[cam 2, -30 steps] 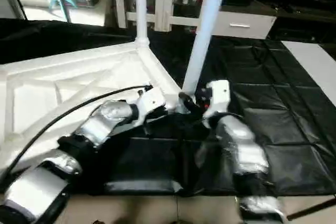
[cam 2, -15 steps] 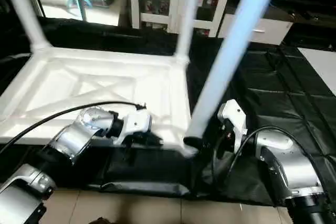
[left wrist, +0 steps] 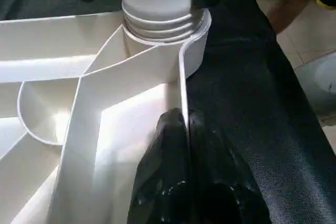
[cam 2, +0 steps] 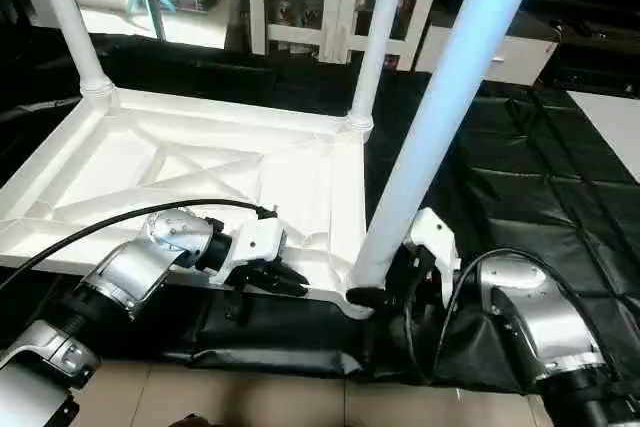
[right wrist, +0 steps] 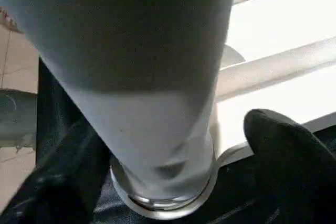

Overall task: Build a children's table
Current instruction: Rotate leg to tighten

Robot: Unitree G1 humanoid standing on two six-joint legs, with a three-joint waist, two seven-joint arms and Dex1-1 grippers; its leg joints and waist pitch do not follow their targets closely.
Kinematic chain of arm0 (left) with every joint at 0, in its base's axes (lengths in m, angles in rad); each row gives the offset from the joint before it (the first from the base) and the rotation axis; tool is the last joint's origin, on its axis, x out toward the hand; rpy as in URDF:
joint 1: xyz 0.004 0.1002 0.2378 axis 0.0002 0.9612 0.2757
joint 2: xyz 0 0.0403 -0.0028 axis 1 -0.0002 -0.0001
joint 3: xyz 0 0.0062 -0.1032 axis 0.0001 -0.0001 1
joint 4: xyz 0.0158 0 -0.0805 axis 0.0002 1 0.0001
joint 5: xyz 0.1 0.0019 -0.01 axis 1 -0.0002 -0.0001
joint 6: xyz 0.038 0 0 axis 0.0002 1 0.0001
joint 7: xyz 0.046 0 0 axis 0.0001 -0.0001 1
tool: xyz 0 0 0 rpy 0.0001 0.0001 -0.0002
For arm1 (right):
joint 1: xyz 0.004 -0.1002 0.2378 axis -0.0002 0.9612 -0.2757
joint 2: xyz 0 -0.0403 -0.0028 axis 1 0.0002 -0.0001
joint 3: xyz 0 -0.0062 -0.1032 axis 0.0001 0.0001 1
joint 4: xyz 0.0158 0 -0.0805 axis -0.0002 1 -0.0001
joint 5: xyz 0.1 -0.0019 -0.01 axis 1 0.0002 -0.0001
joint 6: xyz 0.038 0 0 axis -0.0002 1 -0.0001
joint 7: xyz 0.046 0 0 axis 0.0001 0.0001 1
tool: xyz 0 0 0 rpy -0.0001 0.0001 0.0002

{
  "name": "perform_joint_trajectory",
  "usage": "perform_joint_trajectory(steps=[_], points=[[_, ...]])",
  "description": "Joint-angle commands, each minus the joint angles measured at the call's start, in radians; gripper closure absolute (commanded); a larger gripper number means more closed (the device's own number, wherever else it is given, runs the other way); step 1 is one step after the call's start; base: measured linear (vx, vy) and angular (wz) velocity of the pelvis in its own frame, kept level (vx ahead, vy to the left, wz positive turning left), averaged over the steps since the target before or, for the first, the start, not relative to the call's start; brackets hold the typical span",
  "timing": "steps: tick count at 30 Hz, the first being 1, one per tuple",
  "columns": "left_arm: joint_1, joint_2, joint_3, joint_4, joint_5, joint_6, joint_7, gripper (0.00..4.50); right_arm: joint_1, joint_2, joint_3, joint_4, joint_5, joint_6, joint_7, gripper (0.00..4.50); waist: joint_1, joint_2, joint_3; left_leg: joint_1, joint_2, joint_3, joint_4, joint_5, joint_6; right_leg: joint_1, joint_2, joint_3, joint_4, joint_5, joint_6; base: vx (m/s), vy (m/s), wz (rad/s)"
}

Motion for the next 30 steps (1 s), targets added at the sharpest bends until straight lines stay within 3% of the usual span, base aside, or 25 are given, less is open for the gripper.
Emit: perform_joint_trajectory(steps=[1, 9, 14, 20, 23, 27, 28, 29, 30], points=[[-0.001, -0.004, -0.017, -0.025, 0.01, 0.002, -0.007, 4.5, -0.014, -0.005, 0.004, 0.009, -0.008, -0.022, 0.016, 0.75, -0.007, -0.012, -0.059, 0.014, 0.045, -0.017, -0.077, -0.23, 0.052, 0.042, -0.054, 0.035, -0.069, -0.305, -0.199, 0.0, 0.0, 0.0], [0.001, 0.004, -0.018, -0.032, 0.013, 0.011, -0.01, 4.5, -0.016, -0.014, 0.012, 0.023, -0.001, -0.024, 0.062, 1.31, -0.005, -0.011, -0.061, 0.013, 0.045, -0.016, -0.075, -0.207, 0.065, 0.045, -0.052, 0.034, -0.063, -0.257, -0.218, 0.0, 0.0, 0.0], [0.001, 0.008, -0.019, -0.033, 0.015, 0.015, -0.013, 4.5, -0.015, -0.015, 0.015, 0.022, 0.005, -0.015, 0.077, 1.89, -0.005, -0.011, -0.062, 0.014, 0.045, -0.016, -0.074, -0.2, 0.066, 0.045, -0.051, 0.034, -0.061, -0.246, -0.224, 0.0, 0.0, 0.0], [-0.001, 0.013, -0.021, -0.032, 0.017, 0.02, -0.015, 4.5, -0.021, 0.0, 0.011, 0.03, 0.009, -0.006, 0.074, 2.08, -0.005, -0.011, -0.063, 0.014, 0.044, -0.015, -0.072, -0.193, 0.069, 0.046, -0.051, 0.034, -0.06, -0.236, -0.231, 0.0, 0.0, 0.0], [-0.004, 0.018, -0.016, -0.022, 0.029, 0.021, 0.008, 4.5, -0.047, 0.046, -0.005, 0.073, -0.016, 0.014, -0.026, 2.11, -0.007, -0.01, -0.063, 0.014, 0.044, -0.015, -0.073, -0.196, 0.066, 0.046, -0.051, 0.034, -0.06, -0.247, -0.229, 0.0, 0.0, 0.0], [-0.038, 0.025, 0.002, 0.068, 0.1, -0.002, 0.146, 4.5, -0.103, 0.141, -0.018, 0.175, -0.086, 0.023, -0.243, 2.12, -0.03, -0.008, -0.059, 0.011, 0.038, -0.021, -0.079, -0.264, 0.021, 0.041, -0.048, 0.03, -0.074, -0.357, -0.188, 0.0, 0.0, 0.0], [-0.048, 0.025, 0.007, 0.09, 0.116, 0.001, 0.184, 4.5, -0.114, 0.161, -0.022, 0.192, -0.091, 0.03, -0.278, 2.12, -0.041, -0.003, -0.056, 0.013, 0.036, -0.025, -0.083, -0.307, -0.003, 0.038, -0.048, 0.027, -0.08, -0.429, -0.167, -0.051, -0.003, -0.03], [-0.068, 0.011, 0.031, 0.127, 0.128, 0.035, 0.266, 4.5, -0.139, 0.208, -0.034, 0.218, -0.098, 0.045, -0.363, 2.12, -0.048, -0.005, -0.056, 0.018, 0.036, -0.028, -0.082, -0.344, -0.02, 0.034, -0.049, 0.024, -0.087, -0.49, -0.142, -0.051, -0.003, -0.03], [-0.068, 0.011, 0.031, 0.127, 0.128, 0.035, 0.266, 4.5, -0.139, 0.208, -0.034, 0.218, -0.098, 0.045, -0.363, 2.12, -0.048, -0.005, -0.056, 0.018, 0.036, -0.028, -0.082, -0.344, -0.02, 0.034, -0.049, 0.024, -0.087, -0.49, -0.142, -0.055, 0.003, -0.03]])
